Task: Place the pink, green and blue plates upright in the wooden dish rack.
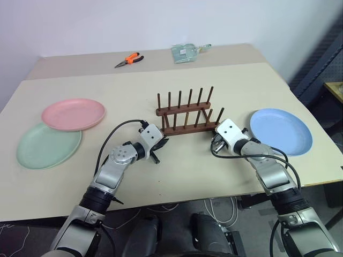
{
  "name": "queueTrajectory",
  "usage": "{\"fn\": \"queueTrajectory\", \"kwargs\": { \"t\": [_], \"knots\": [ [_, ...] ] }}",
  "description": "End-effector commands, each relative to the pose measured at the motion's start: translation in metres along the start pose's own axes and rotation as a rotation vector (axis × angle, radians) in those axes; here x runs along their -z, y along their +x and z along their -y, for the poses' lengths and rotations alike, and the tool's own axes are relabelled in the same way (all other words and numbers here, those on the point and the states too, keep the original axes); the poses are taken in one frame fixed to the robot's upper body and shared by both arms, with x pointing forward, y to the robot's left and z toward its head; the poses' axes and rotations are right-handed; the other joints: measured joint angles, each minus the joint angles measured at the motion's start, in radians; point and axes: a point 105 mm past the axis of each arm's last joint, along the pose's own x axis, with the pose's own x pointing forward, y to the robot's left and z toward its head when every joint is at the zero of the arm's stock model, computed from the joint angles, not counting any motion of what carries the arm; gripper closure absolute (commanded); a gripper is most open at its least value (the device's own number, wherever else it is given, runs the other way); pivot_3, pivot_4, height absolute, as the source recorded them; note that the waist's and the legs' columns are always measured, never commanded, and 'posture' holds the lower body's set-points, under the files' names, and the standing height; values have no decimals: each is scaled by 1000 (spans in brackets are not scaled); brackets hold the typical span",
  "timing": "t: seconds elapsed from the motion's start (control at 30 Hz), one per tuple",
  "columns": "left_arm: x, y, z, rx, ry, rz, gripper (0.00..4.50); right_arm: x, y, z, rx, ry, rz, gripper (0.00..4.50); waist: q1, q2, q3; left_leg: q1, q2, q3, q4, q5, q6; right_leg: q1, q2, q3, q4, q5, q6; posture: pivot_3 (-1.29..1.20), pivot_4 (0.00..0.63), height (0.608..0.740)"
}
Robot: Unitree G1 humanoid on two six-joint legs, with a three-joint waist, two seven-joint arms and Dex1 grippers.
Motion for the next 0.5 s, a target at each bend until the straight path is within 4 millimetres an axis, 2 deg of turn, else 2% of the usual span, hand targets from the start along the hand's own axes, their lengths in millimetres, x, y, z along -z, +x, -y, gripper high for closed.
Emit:
{"fn": "queueTrajectory", "kwargs": {
  "t": [0.03,0.1,0.17,0.2,0.23,0.27,0.33,0.4,0.43,0.5],
  "knots": [
    [20,-27,-10,-6,-103,-48,3801,-20,-15,-12,-128,4,108,3268,-14,0,0,0,0,0,0,0,0,0,0,0,0,0,0,0,150,739],
    [1,-49,-21,-21,-214,78,3198,-38,-32,-25,-235,-6,186,2306,-21,0,0,0,1,0,-3,0,0,-2,0,0,0,-1,0,0,150,739],
    [-27,-75,-57,-173,-315,246,2297,-52,-48,-35,-310,-3,238,1348,-20,2,3,-1,1,0,-6,-1,0,-5,0,1,1,-1,1,0,150,739],
    [-35,-84,-69,-236,-341,295,1852,-56,-53,-38,-329,-6,250,945,-17,1,4,-4,1,-1,-6,-1,0,-8,0,0,2,-1,2,0,150,739],
    [-45,-108,-110,-478,-337,361,1417,-64,-59,-42,-360,-10,280,476,-14,1,4,-8,2,-2,-4,0,-1,-11,1,-1,2,0,3,0,150,739],
    [-47,-131,-142,-703,-314,374,1417,-71,-64,-45,-383,-8,303,476,-10,1,4,-12,2,-3,0,0,-1,-14,2,-1,3,0,3,0,150,739],
    [-44,-169,-178,-1023,-335,366,1417,-81,-67,-46,-403,-2,336,476,-5,-3,5,-16,2,-4,4,0,-2,-18,3,-2,5,2,2,0,150,739],
    [-26,-196,-194,-1241,-430,284,1417,-91,-65,-43,-398,14,368,476,-11,-3,4,-16,2,-3,3,0,-2,-16,2,-1,3,2,3,0,150,739],
    [-15,-209,-198,-1329,-530,274,1417,-94,-63,-43,-398,14,376,476,-11,-2,4,-15,1,-1,2,0,-2,-16,1,0,2,3,4,0,150,739],
    [0,-219,-198,-1396,-671,271,1417,-95,-60,-44,-403,6,373,476,-9,-3,4,-15,-1,0,2,0,-2,-16,0,0,2,3,5,0,150,739]
  ]
}}
